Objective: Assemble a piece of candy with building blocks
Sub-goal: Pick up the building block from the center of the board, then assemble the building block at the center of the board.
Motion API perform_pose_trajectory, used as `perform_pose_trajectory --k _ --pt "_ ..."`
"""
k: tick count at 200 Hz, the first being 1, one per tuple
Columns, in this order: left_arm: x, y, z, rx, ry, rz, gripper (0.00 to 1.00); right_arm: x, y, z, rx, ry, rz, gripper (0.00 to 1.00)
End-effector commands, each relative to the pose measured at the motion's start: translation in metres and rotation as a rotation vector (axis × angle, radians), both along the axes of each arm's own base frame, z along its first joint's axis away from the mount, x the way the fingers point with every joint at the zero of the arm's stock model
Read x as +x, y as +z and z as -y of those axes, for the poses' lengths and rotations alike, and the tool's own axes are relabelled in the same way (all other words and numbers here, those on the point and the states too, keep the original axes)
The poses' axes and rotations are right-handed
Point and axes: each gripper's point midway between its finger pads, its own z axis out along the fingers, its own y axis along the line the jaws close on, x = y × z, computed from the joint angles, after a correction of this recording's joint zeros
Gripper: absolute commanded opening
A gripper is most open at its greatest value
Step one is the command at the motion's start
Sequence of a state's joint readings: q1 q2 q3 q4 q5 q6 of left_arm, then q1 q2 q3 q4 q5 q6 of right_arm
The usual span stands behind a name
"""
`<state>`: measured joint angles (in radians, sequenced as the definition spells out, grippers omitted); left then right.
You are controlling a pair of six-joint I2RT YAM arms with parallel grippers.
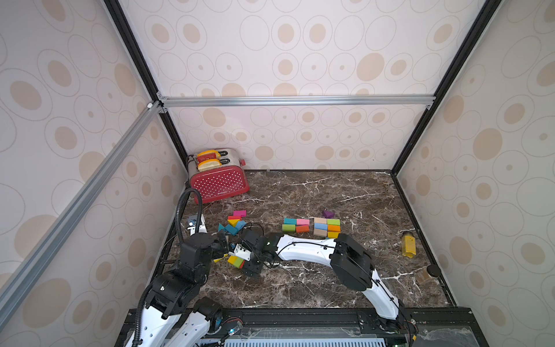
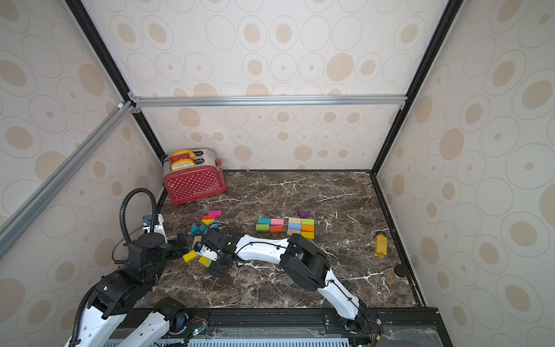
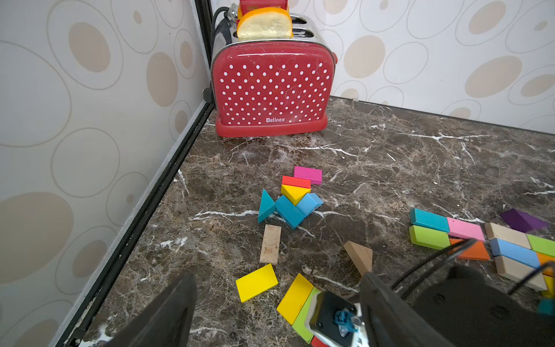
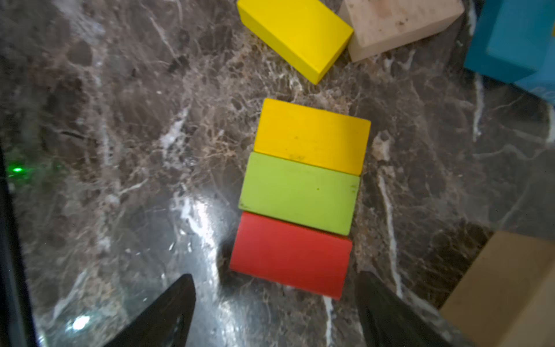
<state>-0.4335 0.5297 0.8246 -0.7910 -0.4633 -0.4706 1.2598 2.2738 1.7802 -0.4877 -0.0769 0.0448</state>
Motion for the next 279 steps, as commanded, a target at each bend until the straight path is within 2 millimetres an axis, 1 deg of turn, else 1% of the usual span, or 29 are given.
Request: perform_pose_trajectory --k 1,31,52,79,104,134,154,175,188,200,216,230,259,279 --pt "-0.003 0.001 -0.006 0.029 0.017 0.001 0.87 0.006 -0.011 0.002 -0.047 -0.029 0.002 0.88" --pt "-0.003 0.002 -0.006 0.023 0.016 0.009 0.88 0.009 -0.017 -0.004 -0.052 -0.048 -0.003 0.87" --pt "-0.002 0.002 -0.005 0.026 0.011 0.013 0.88 0.008 -0.027 -0.004 -0.073 -0.059 -0.017 0.86" --pt "-0.002 0.002 -0.006 0.028 0.012 0.010 0.88 0.005 -0.039 0.000 -0.106 -0.090 -0.057 0.81" --pt "-0.003 0.002 -0.005 0.027 0.008 0.012 0.88 0.007 -0.042 0.008 -0.128 -0.131 -0.051 0.71" --pt "-0.002 0.000 -0.004 0.025 0.003 0.007 0.88 0.006 -0.036 0.020 -0.140 -0.144 -0.047 0.62" --pt "-0.001 0.000 -0.002 0.023 -0.003 0.003 0.88 0.004 -0.025 0.026 -0.110 -0.150 -0.041 0.58" --pt "-0.001 -0.002 -0.001 0.019 -0.007 -0.003 0.88 0.003 -0.010 0.035 -0.081 -0.159 -0.025 0.57" --pt "-0.001 -0.003 0.000 0.016 -0.010 -0.005 0.88 0.001 0.000 0.044 -0.074 -0.165 -0.018 0.57" --pt "0.000 -0.004 0.001 0.012 -0.015 -0.009 0.88 0.005 0.009 0.056 -0.070 -0.199 0.003 0.57" --pt "0.001 -0.005 0.003 0.008 -0.021 -0.014 0.89 0.015 0.018 0.075 -0.054 -0.266 0.005 0.57" --pt "0.001 -0.005 0.004 0.006 -0.024 -0.013 0.88 0.028 0.023 0.095 -0.041 -0.352 0.000 0.56" --pt "0.002 -0.007 0.006 0.005 -0.034 -0.021 0.88 0.060 0.017 0.138 -0.043 -0.543 -0.025 0.56" --pt "0.003 -0.007 0.007 0.000 -0.041 -0.022 0.88 0.079 0.011 0.162 -0.031 -0.672 -0.071 0.55"
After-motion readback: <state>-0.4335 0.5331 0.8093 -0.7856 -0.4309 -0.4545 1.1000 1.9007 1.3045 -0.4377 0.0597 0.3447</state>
